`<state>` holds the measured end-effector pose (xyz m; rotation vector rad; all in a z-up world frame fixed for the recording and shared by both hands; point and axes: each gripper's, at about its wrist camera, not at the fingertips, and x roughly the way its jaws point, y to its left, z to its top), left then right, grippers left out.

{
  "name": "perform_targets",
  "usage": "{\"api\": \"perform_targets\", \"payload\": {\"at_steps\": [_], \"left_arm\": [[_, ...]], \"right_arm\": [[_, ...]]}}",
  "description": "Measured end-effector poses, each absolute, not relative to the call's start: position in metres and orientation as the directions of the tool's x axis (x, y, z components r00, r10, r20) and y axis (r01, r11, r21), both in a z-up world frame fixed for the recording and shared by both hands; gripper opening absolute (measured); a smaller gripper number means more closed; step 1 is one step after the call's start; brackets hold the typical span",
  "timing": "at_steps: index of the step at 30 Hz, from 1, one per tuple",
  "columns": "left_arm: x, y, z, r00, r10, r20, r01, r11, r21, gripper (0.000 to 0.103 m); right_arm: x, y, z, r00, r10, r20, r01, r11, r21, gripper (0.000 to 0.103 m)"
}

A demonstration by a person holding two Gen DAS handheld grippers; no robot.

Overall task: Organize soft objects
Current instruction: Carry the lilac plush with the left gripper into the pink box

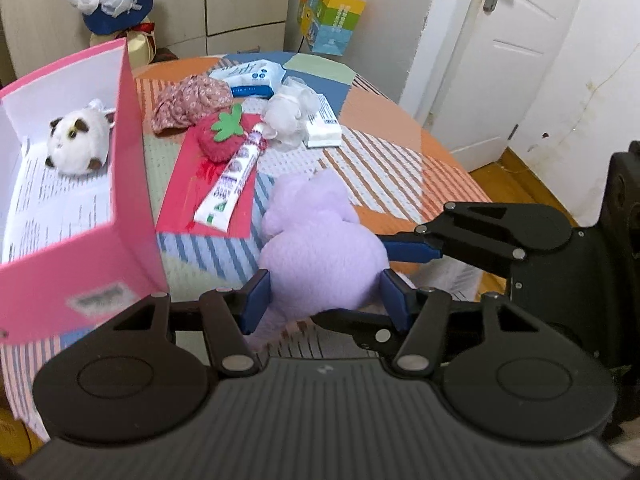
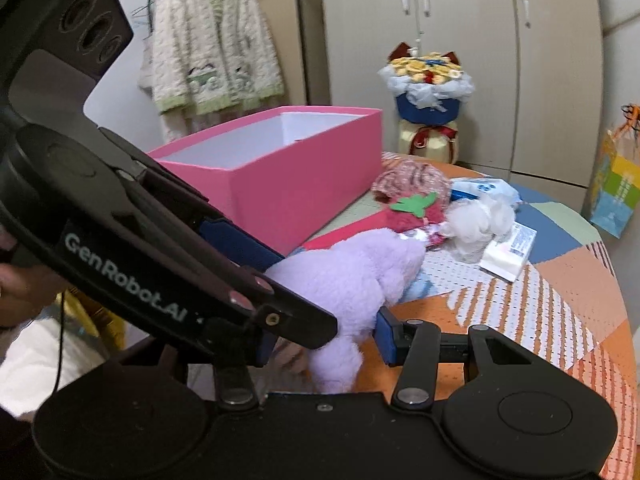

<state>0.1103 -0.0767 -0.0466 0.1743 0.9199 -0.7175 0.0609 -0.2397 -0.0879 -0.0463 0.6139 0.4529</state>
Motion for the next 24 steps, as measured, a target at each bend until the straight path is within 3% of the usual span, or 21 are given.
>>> {"api": "perform_targets", "payload": {"at_steps": [5,18,24], "left_arm": [[0.094,-0.052,-0.026,0.383,-0.503,-0.775,0.614,0.765,-0.193,0.058],[0.084,0.025,0.033,0.532,-0.507,-0.678,0.545,0.818,-0.185,0.058],[0.113,0.051,0.042,0.596,-0.493,-0.634,0.503,0.844,-0.184,0.058]], "right_arm": [[0.048,-0.222,-0.066,0.677,0.425,-0.6,-0.484,0.872,0.072,0.054],[0.045,-0.161,-0.002,0.702,0.5,-0.507,-0.621,0.778,-0.092,0.055],[0.081,-0.145,0.009,0.689,0.554,-0.467,-0.646,0.762,-0.048,0.056]]}}
